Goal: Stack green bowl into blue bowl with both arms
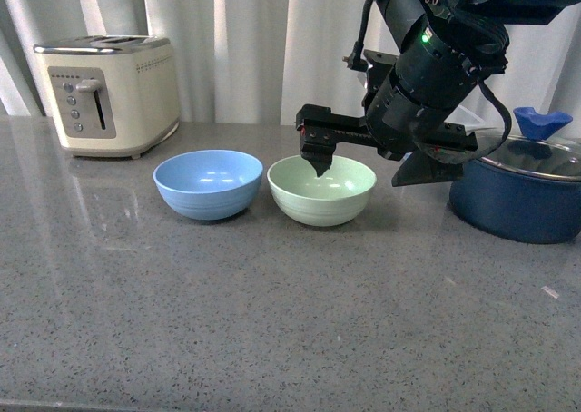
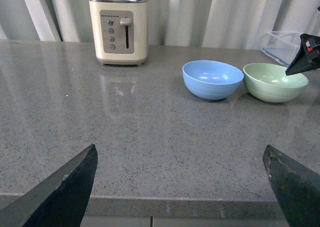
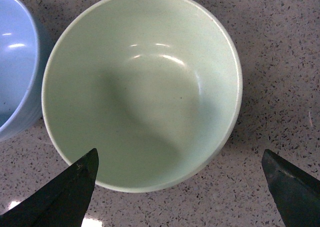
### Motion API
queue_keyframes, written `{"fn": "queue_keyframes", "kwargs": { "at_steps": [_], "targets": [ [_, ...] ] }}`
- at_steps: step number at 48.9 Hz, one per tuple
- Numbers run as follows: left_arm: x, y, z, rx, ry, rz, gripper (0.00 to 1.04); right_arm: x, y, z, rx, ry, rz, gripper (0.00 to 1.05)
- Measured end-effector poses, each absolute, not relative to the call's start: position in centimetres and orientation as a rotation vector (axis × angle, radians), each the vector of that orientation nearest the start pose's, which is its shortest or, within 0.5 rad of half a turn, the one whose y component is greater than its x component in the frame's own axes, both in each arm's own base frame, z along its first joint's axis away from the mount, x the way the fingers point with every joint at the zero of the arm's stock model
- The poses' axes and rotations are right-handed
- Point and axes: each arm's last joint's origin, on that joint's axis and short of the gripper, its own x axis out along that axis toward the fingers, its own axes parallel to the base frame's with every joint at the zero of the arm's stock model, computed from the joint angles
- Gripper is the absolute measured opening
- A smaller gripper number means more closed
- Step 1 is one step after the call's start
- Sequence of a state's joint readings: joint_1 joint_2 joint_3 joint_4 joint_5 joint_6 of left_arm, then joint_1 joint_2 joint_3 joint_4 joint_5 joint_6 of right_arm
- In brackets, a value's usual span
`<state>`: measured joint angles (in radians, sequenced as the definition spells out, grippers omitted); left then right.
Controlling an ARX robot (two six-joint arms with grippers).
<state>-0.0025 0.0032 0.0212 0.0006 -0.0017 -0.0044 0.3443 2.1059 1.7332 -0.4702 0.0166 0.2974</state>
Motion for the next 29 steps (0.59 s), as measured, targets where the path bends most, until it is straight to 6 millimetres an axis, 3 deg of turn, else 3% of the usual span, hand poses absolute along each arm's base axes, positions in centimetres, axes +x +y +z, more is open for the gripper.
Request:
{"fn": "queue_keyframes", "kwargs": {
  "at_steps": [17, 29],
  "targets": [
    [9.7, 0.0, 17.1, -0.004, -0.018, -0.001, 0.98, 46.8, 13.9, 20.5, 0.115, 0.885, 0.183, 0.95],
    [9.7, 0.0, 17.1, -0.004, -0.018, -0.001, 0.98, 48.1, 13.7, 18.8, 0.085, 0.905, 0.194, 0.95]
  ]
}}
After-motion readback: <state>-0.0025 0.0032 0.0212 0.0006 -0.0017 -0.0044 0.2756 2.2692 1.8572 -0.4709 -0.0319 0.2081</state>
